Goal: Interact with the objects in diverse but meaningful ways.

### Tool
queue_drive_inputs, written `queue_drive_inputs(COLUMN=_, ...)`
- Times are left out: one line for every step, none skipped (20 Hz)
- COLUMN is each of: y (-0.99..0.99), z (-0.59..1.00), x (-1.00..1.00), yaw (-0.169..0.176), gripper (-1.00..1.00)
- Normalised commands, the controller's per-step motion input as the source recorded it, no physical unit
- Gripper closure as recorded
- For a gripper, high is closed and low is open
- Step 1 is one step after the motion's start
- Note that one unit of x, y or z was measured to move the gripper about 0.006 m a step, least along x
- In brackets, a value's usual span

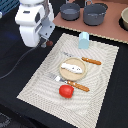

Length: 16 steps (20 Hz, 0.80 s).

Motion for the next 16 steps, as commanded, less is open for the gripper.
queue_drive_inputs(y=-0.85, z=0.37, x=0.5, yaw=0.0, gripper=1.0)
queue_drive_inputs(y=-0.84, z=0.38, x=0.51, yaw=-0.001, gripper=1.0)
queue_drive_inputs(y=-0.83, z=0.37, x=0.52, yaw=-0.004, gripper=1.0)
queue_drive_inputs(y=-0.81, z=0.35, x=0.53, yaw=-0.003, gripper=1.0)
queue_drive_inputs(y=-0.79, z=0.33, x=0.53, yaw=-0.001, gripper=1.0)
queue_drive_inputs(y=-0.79, z=0.3, x=0.53, yaw=-0.003, gripper=1.0)
queue_drive_inputs(y=-0.81, z=0.24, x=0.52, yaw=-0.007, gripper=1.0)
queue_drive_inputs(y=-0.8, z=0.22, x=0.53, yaw=-0.009, gripper=1.0)
queue_drive_inputs(y=-0.78, z=0.2, x=0.55, yaw=-0.017, gripper=1.0)
queue_drive_inputs(y=-0.74, z=0.19, x=0.6, yaw=-0.029, gripper=1.0)
queue_drive_inputs(y=-0.66, z=0.21, x=0.66, yaw=-0.049, gripper=1.0)
queue_drive_inputs(y=-0.49, z=0.31, x=0.71, yaw=-0.097, gripper=1.0)
queue_drive_inputs(y=-0.4, z=0.35, x=0.69, yaw=-0.125, gripper=1.0)
queue_drive_inputs(y=-0.34, z=0.38, x=0.65, yaw=-0.144, gripper=1.0)
queue_drive_inputs(y=-0.31, z=0.39, x=0.61, yaw=-0.156, gripper=1.0)
queue_drive_inputs(y=-0.3, z=0.4, x=0.6, yaw=-0.161, gripper=1.0)
